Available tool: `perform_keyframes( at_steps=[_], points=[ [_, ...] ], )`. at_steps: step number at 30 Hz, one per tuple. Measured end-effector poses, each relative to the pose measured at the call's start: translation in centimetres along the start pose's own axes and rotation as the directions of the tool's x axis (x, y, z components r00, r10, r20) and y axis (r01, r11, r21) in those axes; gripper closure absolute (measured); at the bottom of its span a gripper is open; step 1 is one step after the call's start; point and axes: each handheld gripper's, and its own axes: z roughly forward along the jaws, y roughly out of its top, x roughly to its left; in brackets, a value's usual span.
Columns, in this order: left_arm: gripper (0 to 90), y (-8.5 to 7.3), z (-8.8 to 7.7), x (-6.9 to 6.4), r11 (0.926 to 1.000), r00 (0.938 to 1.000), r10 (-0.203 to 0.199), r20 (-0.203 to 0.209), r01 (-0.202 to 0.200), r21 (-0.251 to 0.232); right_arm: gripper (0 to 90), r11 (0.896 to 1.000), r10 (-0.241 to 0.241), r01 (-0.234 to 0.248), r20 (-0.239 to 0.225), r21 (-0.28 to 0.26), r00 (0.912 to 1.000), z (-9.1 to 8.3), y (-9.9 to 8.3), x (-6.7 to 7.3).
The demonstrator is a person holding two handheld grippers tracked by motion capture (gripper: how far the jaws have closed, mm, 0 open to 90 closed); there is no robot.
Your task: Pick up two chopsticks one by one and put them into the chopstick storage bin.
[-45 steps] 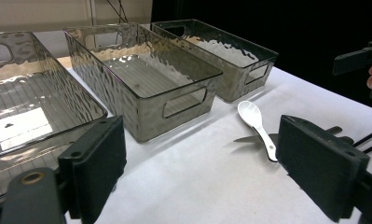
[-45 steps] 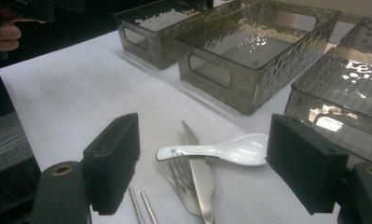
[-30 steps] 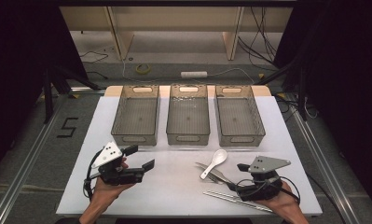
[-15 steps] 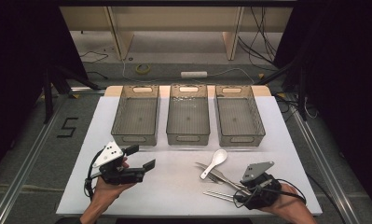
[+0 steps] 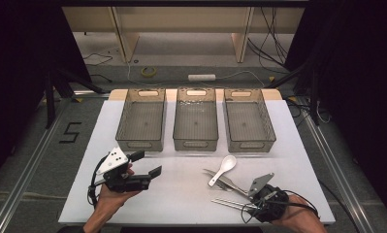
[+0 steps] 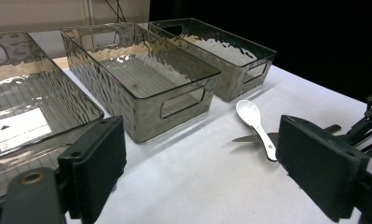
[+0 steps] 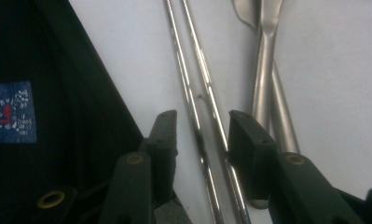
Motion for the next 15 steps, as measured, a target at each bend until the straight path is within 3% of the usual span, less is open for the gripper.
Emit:
perform_keyframes(
  at_steps=[15],
  points=[
    [15.5, -0.02, 0.01, 0.01, 1.0000, 1.0000, -0.004, -0.002, 0.004, -0.003, 75.1, 0.997, -0.020, 0.021, -0.010, 0.078, 0.9998, 1.00, -0.17, 0.08]
  ],
)
